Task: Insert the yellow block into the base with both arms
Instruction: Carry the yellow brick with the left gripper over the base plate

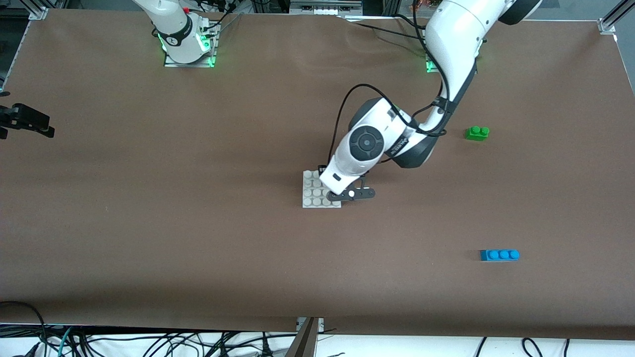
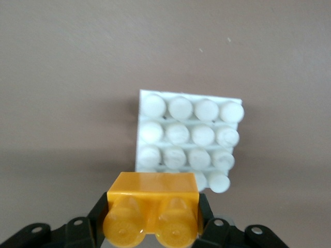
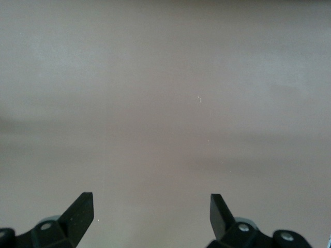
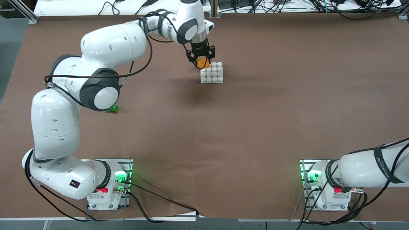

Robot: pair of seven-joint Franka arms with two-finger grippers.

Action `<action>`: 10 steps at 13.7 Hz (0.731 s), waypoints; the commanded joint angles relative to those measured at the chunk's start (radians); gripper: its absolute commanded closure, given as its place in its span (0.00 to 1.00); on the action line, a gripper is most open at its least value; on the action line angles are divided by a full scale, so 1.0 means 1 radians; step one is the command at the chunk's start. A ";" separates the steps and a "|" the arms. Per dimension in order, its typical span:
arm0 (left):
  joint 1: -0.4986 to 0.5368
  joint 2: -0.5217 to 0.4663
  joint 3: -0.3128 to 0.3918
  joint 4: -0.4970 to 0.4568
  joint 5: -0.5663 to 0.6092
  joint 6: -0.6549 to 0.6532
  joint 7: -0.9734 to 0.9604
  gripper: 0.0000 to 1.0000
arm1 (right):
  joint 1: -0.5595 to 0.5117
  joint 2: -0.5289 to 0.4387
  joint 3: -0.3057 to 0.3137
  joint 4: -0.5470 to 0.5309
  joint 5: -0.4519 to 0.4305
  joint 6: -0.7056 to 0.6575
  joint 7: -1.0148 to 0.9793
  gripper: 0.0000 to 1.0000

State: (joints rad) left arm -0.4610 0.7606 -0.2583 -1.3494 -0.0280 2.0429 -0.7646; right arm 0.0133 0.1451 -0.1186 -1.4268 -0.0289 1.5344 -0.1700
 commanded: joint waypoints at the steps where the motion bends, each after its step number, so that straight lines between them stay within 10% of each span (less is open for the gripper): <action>1: -0.067 0.068 0.034 0.090 -0.012 -0.017 -0.032 0.66 | -0.015 -0.009 0.014 -0.011 -0.011 0.012 -0.011 0.00; 10: -0.142 0.143 0.105 0.128 -0.009 0.083 -0.028 0.66 | -0.016 -0.001 0.014 -0.009 -0.011 0.013 -0.002 0.00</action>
State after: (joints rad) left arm -0.5774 0.8809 -0.1777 -1.2624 -0.0281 2.1279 -0.7914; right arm 0.0128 0.1519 -0.1186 -1.4269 -0.0289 1.5379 -0.1698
